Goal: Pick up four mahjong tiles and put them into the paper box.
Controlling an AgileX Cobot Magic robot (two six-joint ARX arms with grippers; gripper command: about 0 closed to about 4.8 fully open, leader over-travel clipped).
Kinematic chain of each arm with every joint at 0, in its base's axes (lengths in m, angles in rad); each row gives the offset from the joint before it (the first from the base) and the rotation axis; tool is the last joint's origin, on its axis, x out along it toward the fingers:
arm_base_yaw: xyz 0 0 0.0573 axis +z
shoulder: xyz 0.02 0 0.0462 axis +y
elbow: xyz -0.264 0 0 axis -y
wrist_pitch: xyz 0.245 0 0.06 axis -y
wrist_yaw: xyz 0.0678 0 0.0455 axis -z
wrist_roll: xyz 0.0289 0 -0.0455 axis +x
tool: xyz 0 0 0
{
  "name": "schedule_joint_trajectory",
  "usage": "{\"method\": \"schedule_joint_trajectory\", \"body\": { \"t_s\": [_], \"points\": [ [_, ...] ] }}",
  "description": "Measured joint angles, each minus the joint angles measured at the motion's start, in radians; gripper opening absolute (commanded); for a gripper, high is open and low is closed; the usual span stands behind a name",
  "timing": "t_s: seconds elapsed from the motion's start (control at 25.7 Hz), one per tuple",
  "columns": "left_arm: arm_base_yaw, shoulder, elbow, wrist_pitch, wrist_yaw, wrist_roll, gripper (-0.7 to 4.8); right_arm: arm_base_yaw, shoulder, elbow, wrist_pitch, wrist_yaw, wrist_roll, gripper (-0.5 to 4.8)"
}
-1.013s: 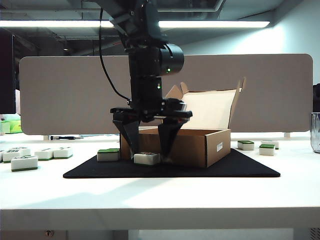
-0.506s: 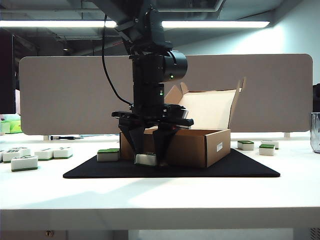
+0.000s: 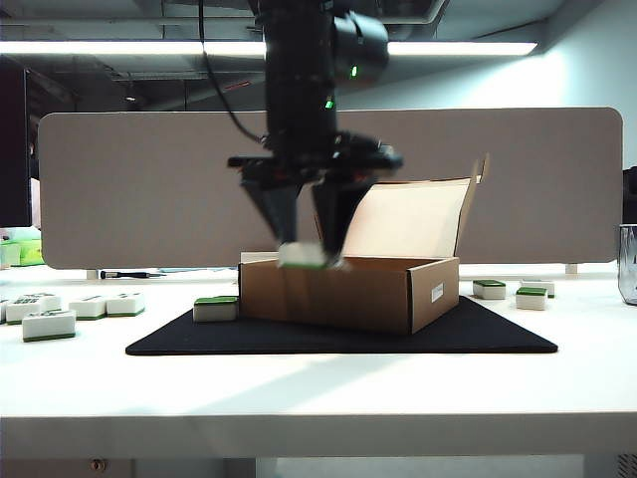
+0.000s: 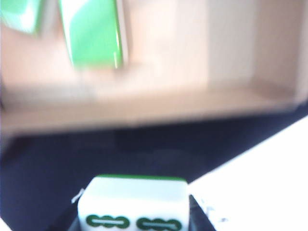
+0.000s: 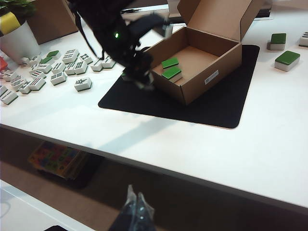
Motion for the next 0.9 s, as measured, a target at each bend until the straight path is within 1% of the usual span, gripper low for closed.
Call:
{"method": "schedule_joint_trajectory", "body": {
  "t_s": [0.23, 0.31, 0.43, 0.47, 0.51, 0.62, 0.78, 0.9],
  "points": [
    [0.003, -0.013, 0.0, 0.231, -0.002, 0.003, 2.06, 0.0, 0.0, 0.0, 0.0, 0.0, 0.0, -0.01],
    [0.003, -0.008, 0.0, 0.292, -0.002, 0.026, 2.06, 0.0, 0.0, 0.0, 0.0, 0.0, 0.0, -0.01],
    [0.005, 0.019, 0.001, 0.367, -0.002, 0.097, 2.06, 0.0, 0.0, 0.0, 0.0, 0.0, 0.0, -0.01],
    [0.005, 0.029, 0.001, 0.375, -0.001, 0.116, 2.06, 0.0, 0.0, 0.0, 0.0, 0.0, 0.0, -0.01],
    [0.005, 0.054, 0.0, 0.377, -0.001, 0.159, 2.06, 0.0, 0.0, 0.0, 0.0, 0.0, 0.0, -0.01],
    [0.005, 0.096, 0.0, 0.379, -0.001, 0.204, 2.06, 0.0, 0.0, 0.0, 0.0, 0.0, 0.0, -0.01],
    [0.006, 0.131, -0.003, 0.39, 0.0, 0.237, 2.06, 0.0, 0.0, 0.0, 0.0, 0.0, 0.0, -0.01],
    [0.006, 0.137, -0.002, 0.401, 0.048, 0.244, 2.09, 0.0, 0.0, 0.0, 0.0, 0.0, 0.0, -0.01]
  ]
}}
